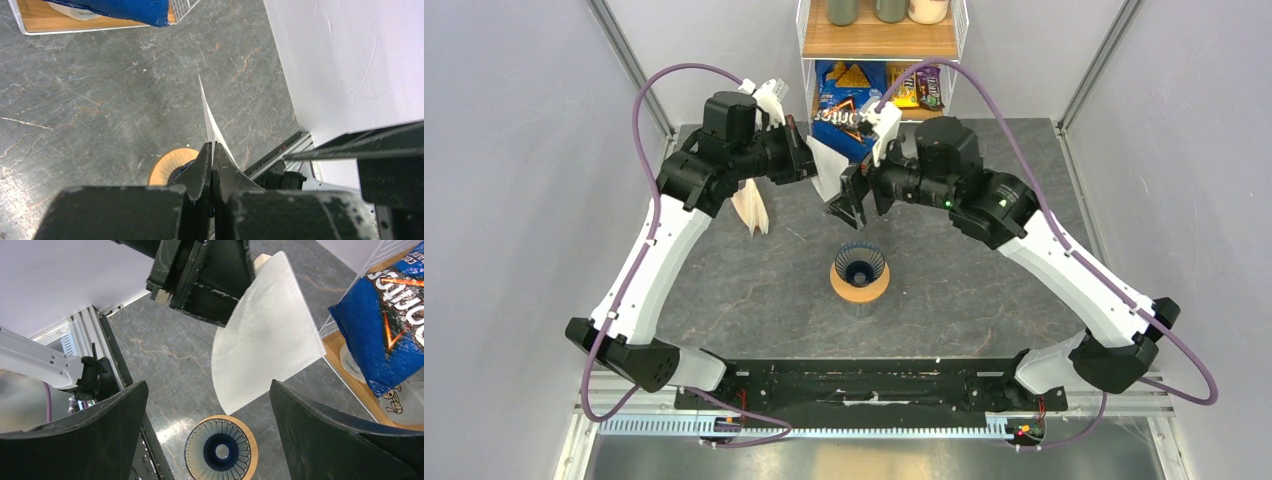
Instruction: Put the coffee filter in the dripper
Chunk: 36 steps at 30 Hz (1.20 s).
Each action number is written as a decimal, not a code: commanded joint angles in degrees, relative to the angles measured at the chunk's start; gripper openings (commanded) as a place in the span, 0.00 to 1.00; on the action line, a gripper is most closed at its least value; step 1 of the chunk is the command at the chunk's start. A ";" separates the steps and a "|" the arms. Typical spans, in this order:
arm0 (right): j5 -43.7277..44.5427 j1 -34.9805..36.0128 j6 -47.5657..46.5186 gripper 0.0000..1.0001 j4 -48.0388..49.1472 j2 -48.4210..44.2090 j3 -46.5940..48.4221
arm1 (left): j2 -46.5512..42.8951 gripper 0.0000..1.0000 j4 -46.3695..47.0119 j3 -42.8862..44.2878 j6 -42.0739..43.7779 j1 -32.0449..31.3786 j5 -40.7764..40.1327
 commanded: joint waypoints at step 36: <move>34.77 7.95 -17.71 0.51 10.80 4.73 -0.11 | -0.24 0.02 2.37 1.00 -9.27 -1.30 -3.93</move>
